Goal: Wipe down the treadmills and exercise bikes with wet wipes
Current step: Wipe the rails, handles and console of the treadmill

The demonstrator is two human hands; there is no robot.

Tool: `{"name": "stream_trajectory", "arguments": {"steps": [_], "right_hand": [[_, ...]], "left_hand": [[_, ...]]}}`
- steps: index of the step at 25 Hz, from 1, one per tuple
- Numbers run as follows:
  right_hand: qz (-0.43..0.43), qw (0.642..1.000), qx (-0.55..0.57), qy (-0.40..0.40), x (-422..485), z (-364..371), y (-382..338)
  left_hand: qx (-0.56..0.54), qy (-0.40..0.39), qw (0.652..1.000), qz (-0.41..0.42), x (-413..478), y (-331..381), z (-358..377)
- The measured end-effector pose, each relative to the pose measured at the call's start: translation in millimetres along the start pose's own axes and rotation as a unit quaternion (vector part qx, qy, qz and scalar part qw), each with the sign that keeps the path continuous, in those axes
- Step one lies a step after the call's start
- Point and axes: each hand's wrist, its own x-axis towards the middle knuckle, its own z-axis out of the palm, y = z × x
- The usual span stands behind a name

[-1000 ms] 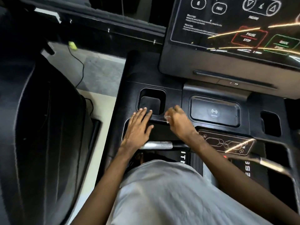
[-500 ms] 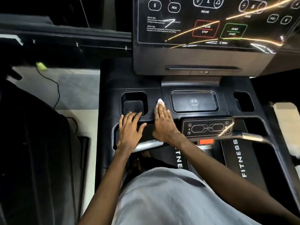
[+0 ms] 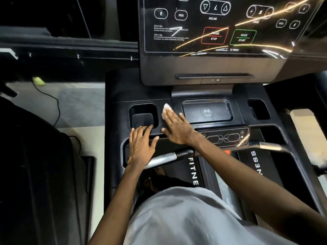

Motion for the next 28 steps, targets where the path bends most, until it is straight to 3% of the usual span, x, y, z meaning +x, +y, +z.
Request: {"name": "stream_trajectory", "arguments": {"steps": [3,8,13,17,21,23,26,28], "right_hand": [[0.110,0.994,0.024,0.011,15,-6,2],[-0.016,1.000,0.027,0.000,20,-5,-8],[0.038,0.996,0.063,0.042,42,-28,28],[0.027,0.999,0.036,-0.031,7,-27,49],[-0.066,0.994,0.035,-0.081,-23,-22,53],[-0.069,0.992,0.086,-0.057,-19,-22,61],[-0.041,0.988,0.142,0.052,-11,-31,74],[-0.043,0.986,0.152,0.057,-9,-38,81]], "left_hand": [[0.006,-0.008,1.000,-0.027,4,13,-1],[-0.013,-0.032,0.999,-0.042,9,30,-2],[-0.012,-0.020,0.998,-0.050,8,28,1],[-0.001,-0.017,0.999,-0.051,7,27,4],[-0.005,-0.041,0.995,-0.087,11,42,3],[-0.020,-0.051,0.993,-0.105,10,49,2],[-0.045,-0.047,0.988,-0.139,14,64,1],[-0.055,-0.053,0.986,-0.147,25,77,2]]}}
